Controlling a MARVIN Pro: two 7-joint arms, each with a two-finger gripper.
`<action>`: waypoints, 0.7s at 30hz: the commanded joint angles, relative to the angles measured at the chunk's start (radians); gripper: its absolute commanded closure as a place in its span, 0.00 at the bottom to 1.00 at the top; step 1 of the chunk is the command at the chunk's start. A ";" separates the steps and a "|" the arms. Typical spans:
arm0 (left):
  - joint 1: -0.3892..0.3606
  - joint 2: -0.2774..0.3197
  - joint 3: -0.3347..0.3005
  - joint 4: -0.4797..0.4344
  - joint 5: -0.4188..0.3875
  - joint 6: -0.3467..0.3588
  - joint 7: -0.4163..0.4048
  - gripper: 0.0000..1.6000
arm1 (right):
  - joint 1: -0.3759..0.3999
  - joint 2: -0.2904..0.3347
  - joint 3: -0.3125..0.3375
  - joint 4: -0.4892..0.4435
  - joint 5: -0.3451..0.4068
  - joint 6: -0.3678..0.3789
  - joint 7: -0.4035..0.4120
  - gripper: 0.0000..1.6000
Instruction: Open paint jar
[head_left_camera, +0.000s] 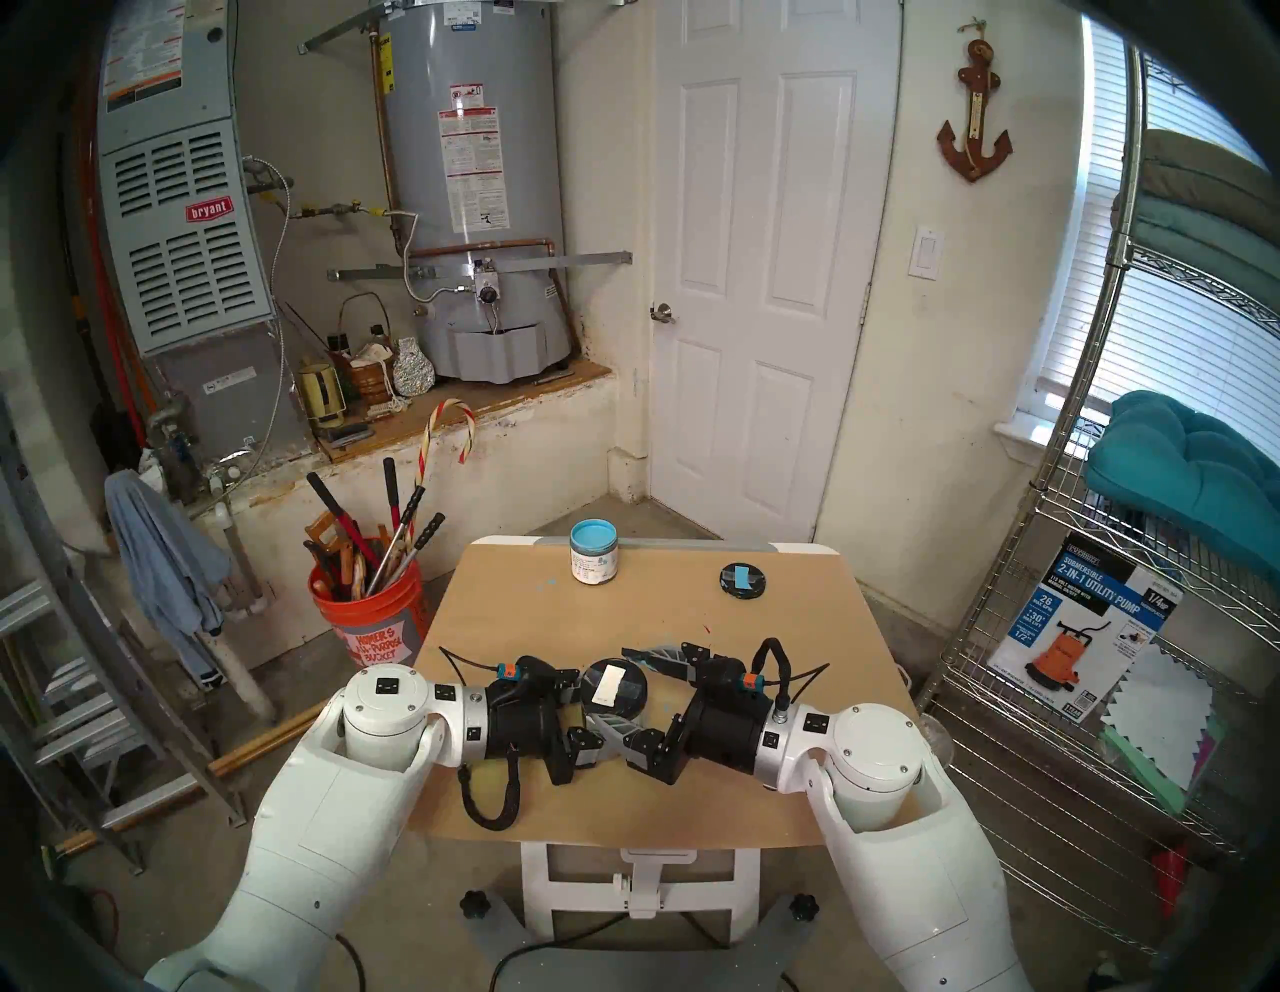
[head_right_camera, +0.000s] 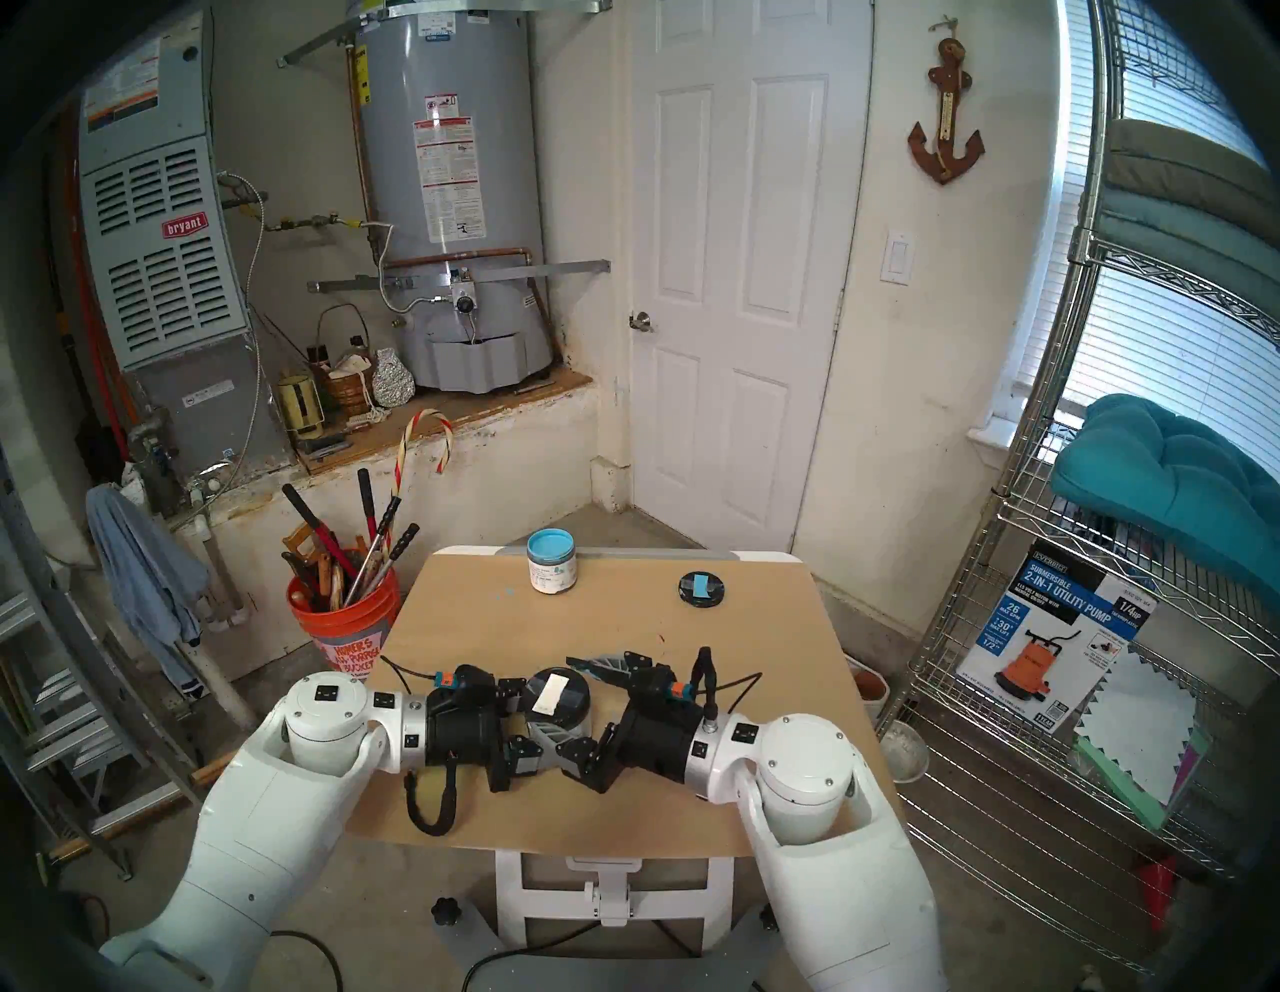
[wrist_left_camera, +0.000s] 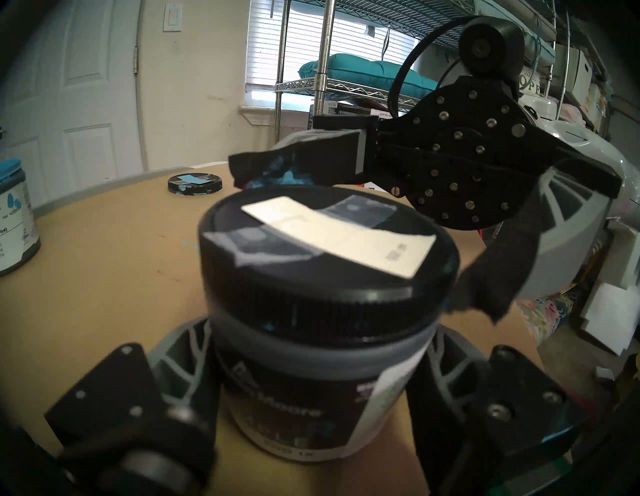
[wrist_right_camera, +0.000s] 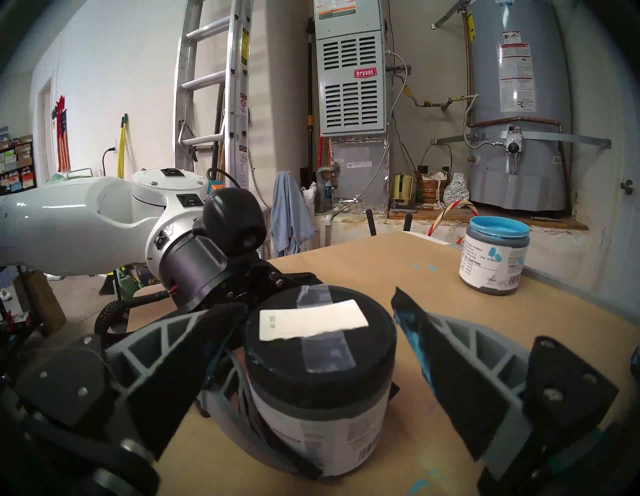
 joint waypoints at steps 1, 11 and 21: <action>0.002 -0.002 -0.004 -0.021 -0.006 0.000 -0.001 1.00 | -0.002 -0.021 -0.012 -0.011 0.000 -0.018 -0.015 0.00; -0.001 -0.004 -0.005 -0.017 -0.007 0.000 -0.003 1.00 | 0.002 -0.020 -0.026 -0.001 -0.005 -0.020 -0.028 0.00; 0.000 -0.003 -0.008 -0.015 -0.005 -0.001 -0.005 1.00 | 0.011 -0.011 -0.032 0.003 0.003 -0.025 -0.023 0.62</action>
